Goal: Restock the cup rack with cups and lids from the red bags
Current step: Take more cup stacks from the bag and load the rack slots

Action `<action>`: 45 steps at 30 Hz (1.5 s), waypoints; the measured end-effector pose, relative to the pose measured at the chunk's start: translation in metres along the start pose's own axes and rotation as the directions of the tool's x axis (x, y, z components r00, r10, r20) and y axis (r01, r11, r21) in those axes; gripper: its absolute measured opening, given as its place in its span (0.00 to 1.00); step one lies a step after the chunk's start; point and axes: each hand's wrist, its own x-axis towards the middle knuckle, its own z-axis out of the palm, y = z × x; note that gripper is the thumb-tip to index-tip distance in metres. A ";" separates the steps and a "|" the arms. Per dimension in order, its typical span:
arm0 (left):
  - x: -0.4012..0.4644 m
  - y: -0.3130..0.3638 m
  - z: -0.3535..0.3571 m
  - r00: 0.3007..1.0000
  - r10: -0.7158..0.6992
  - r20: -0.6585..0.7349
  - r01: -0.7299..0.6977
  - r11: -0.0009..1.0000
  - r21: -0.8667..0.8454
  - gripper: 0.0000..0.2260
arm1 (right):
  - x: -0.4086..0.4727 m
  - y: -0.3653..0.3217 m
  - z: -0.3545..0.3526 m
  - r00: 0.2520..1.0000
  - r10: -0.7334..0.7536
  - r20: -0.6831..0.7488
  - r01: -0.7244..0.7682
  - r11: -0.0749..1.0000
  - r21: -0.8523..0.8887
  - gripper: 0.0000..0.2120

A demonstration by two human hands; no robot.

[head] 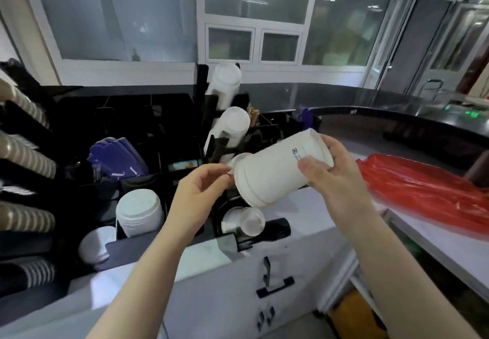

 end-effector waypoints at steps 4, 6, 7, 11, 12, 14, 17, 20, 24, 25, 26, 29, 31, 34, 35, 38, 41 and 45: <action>-0.021 -0.012 -0.007 0.998 -0.060 -0.036 0.062 0.996 0.059 0.10 | -0.021 0.013 -0.001 1.000 0.016 0.005 -0.015 0.997 -0.081 0.23; -0.027 -0.015 -0.011 0.995 -0.080 -0.054 0.084 0.994 0.070 0.12 | -0.027 0.022 0.002 0.999 0.037 0.037 -0.031 0.989 -0.146 0.24; -0.030 -0.016 -0.013 0.994 -0.087 -0.067 0.091 0.993 0.069 0.13 | -0.029 0.027 0.004 0.998 0.044 0.044 -0.035 0.979 -0.203 0.25; -0.038 -0.018 -0.023 0.991 -0.097 -0.097 0.104 0.992 0.072 0.16 | -0.032 0.052 0.022 0.995 0.076 0.068 -0.035 0.880 -0.473 0.30; -0.040 -0.019 -0.026 0.990 -0.101 -0.096 0.108 0.991 0.075 0.16 | -0.032 0.058 0.028 0.993 0.082 0.090 -0.026 0.861 -0.508 0.29; -0.043 -0.021 -0.033 0.989 -0.118 -0.093 0.126 0.989 0.083 0.14 | -0.031 0.070 0.039 0.985 0.122 0.120 -0.029 0.810 -0.585 0.30; -0.046 -0.022 -0.043 0.985 -0.141 -0.100 0.150 0.984 0.092 0.13 | -0.028 0.093 0.044 0.970 0.194 0.145 0.008 0.571 -0.821 0.36; -0.047 -0.022 -0.049 0.984 -0.148 -0.102 0.159 0.981 0.107 0.13 | -0.026 0.101 0.044 0.957 0.228 0.181 0.057 0.464 -0.884 0.35; -0.048 -0.022 -0.051 0.981 -0.160 -0.106 0.171 0.979 0.111 0.12 | -0.024 0.096 0.041 0.981 0.140 0.138 0.040 0.546 -0.837 0.22; -0.047 -0.022 -0.051 0.982 -0.158 -0.106 0.170 0.979 0.113 0.12 | -0.023 0.092 0.041 0.993 0.072 0.098 0.035 0.602 -0.797 0.16; -0.044 -0.021 -0.050 0.982 -0.156 -0.104 0.168 0.979 0.115 0.12 | -0.023 0.087 0.040 0.998 0.008 0.056 0.037 0.661 -0.749 0.11; -0.034 -0.020 -0.047 0.984 -0.147 -0.099 0.158 0.980 0.118 0.11 | -0.013 0.070 0.037 0.992 -0.124 -0.012 0.088 0.766 -0.637 0.05; -0.026 -0.018 -0.045 0.988 -0.126 -0.095 0.136 0.984 0.117 0.11 | 0.000 0.059 0.037 0.985 -0.171 -0.026 0.121 0.791 -0.599 0.07; -0.011 -0.016 -0.046 0.992 -0.099 -0.082 0.107 0.988 0.107 0.11 | 0.019 0.050 0.040 0.985 -0.173 -0.012 0.132 0.796 -0.591 0.07; -0.006 -0.016 -0.048 0.993 -0.091 -0.077 0.099 0.990 0.105 0.11 | 0.024 0.049 0.042 0.986 -0.167 -0.010 0.129 0.798 -0.589 0.07; 0.011 -0.014 -0.053 0.994 -0.070 -0.080 0.076 0.994 0.083 0.10 | 0.038 0.050 0.048 0.988 -0.152 -0.017 0.115 0.812 -0.572 0.08; 0.031 -0.011 -0.059 0.994 -0.047 -0.096 0.052 0.997 0.051 0.10 | 0.059 0.050 0.057 0.987 -0.159 -0.021 0.119 0.817 -0.564 0.08; 0.063 -0.003 -0.068 0.996 -0.012 -0.087 0.020 0.996 0.085 0.12 | 0.098 0.045 0.068 0.986 -0.163 -0.038 0.115 0.826 -0.553 0.08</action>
